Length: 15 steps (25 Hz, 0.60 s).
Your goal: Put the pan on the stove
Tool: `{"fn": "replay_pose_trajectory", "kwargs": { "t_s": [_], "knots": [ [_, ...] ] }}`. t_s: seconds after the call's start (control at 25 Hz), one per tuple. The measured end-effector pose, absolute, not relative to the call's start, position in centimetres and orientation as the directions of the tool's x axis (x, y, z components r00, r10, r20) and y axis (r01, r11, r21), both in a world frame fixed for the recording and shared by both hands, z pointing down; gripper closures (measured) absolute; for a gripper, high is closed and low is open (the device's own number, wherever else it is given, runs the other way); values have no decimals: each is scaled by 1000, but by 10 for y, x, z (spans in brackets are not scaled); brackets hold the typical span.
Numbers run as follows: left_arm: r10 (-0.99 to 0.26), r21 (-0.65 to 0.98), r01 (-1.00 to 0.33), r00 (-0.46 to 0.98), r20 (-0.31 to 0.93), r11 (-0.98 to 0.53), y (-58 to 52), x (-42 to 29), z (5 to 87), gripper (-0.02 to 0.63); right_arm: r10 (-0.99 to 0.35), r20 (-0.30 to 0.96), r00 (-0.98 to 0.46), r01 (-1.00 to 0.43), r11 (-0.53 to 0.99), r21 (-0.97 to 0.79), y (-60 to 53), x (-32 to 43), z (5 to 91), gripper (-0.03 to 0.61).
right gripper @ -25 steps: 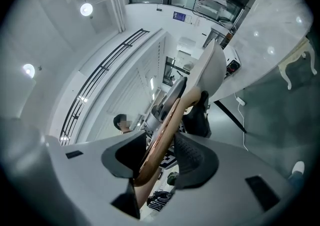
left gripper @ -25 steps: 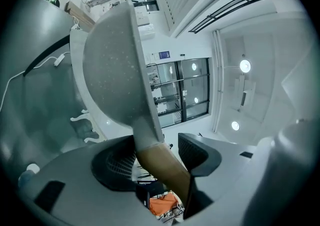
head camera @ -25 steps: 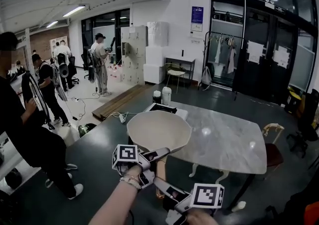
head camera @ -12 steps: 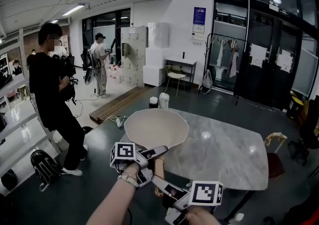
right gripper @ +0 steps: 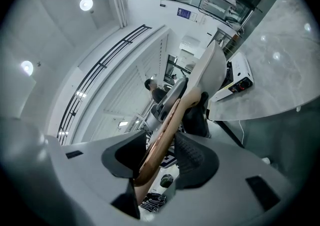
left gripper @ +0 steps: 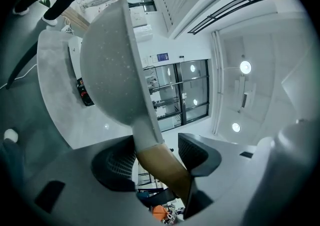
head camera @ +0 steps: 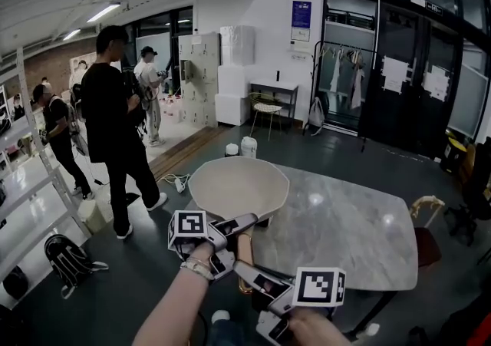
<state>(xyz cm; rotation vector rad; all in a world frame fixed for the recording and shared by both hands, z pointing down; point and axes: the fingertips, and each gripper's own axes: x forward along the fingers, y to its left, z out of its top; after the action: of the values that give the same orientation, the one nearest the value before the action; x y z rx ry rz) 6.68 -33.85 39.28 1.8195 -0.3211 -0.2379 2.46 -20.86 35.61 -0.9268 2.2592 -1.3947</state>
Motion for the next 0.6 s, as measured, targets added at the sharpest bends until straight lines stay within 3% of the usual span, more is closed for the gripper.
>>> {"fn": "replay_pose_trajectory", "kwargs": {
  "t_s": [0.6],
  "knots": [
    [-328, 969, -124, 943, 48, -213, -408, 65, 415, 351, -677, 78, -732, -357, 282, -891, -280, 24, 374, 393]
  ]
}}
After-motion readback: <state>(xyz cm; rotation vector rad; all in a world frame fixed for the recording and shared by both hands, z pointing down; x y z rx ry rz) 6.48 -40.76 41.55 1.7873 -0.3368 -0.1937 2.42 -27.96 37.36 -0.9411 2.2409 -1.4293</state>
